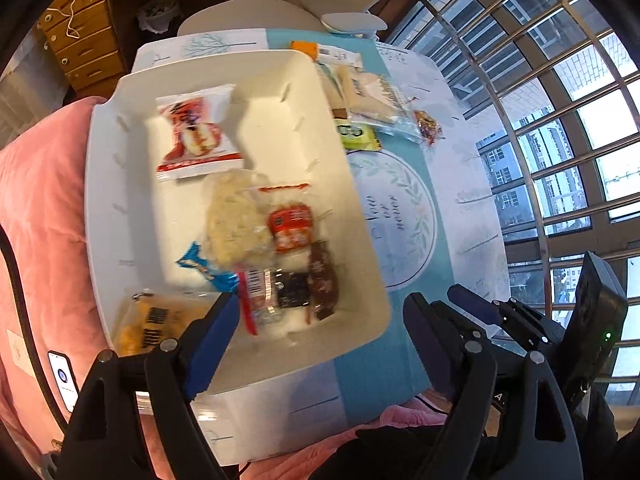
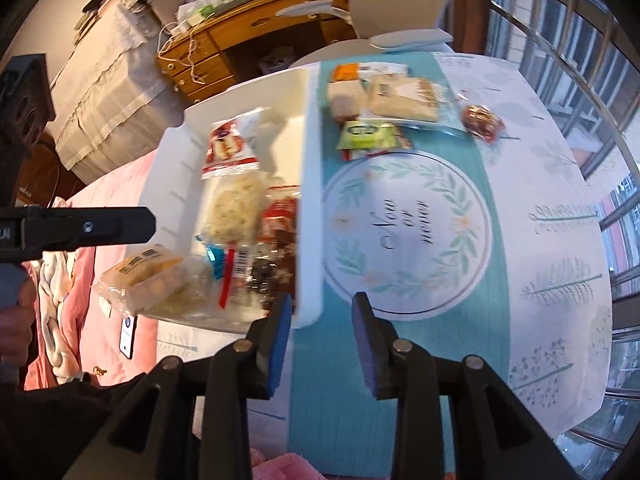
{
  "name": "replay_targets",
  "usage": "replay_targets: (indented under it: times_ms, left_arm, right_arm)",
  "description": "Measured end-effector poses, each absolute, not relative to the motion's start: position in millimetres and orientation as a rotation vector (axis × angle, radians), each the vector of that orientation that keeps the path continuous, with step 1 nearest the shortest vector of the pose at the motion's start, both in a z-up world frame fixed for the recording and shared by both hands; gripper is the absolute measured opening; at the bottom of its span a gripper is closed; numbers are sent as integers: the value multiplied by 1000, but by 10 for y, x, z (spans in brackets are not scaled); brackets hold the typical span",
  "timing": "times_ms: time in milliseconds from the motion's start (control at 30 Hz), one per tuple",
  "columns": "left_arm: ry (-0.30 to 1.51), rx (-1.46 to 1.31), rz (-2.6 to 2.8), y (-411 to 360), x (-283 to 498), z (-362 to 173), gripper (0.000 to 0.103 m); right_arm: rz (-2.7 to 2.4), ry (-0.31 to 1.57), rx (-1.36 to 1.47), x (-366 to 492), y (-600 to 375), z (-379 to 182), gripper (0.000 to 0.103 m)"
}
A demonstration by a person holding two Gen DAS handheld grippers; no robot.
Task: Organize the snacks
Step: 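Move the left tool to the bread bag while the right moves to the nut-cluster bag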
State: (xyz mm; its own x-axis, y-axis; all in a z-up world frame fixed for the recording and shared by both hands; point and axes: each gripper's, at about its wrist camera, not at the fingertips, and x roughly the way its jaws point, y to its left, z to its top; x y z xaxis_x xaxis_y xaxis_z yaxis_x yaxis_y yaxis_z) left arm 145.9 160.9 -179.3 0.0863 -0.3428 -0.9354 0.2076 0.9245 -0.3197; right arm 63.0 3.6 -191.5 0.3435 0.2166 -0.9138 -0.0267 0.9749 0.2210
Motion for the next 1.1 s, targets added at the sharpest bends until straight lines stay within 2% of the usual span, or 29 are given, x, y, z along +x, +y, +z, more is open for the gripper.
replay_targets:
  times_ms: [400, 500, 633, 1100]
  left_arm:
    - [1377, -262, -262, 712, 1517, -1762, 83]
    - [1333, -319, -223, 493, 1573, -1761, 88]
    - [1300, -432, -175, 278, 1680, -1824, 88]
    - [1248, -803, -80, -38, 2205, -2494, 91]
  right_arm:
    - [250, 1220, 150, 801, -984, -1943, 39]
    - [270, 1227, 132, 888, -1228, -1966, 40]
    - [288, 1218, 107, 1044, -1474, -1971, 40]
    - [345, 1120, -15, 1706, -1866, -2108, 47]
